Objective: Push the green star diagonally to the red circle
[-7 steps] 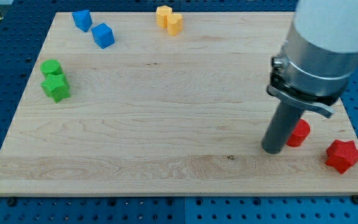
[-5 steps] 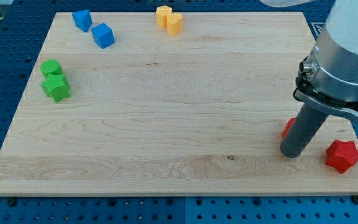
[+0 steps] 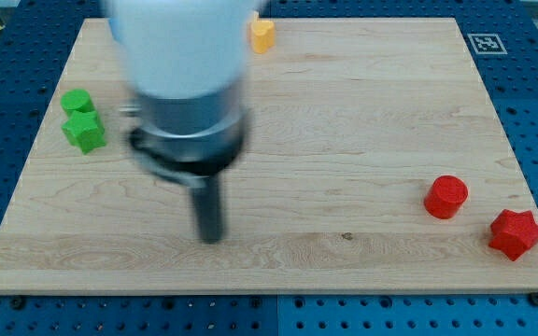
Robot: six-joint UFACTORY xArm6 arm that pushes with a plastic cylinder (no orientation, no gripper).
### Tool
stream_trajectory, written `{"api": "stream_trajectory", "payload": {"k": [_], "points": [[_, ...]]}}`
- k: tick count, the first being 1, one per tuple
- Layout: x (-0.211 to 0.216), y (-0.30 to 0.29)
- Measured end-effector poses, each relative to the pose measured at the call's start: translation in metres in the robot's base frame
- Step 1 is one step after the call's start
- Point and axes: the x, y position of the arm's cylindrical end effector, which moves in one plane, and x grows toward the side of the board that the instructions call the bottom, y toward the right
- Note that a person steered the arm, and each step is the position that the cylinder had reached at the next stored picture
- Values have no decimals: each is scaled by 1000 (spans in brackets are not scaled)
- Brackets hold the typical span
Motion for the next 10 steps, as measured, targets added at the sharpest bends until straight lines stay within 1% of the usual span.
{"api": "stream_trajectory", "payload": {"k": [1, 2, 3, 4, 5, 6, 8, 9, 10], "points": [[-4, -107], [-34, -184], [-48, -199], [-77, -188], [-127, -182], [-144, -149], [-142, -50], [-122, -30], [-98, -30]]}}
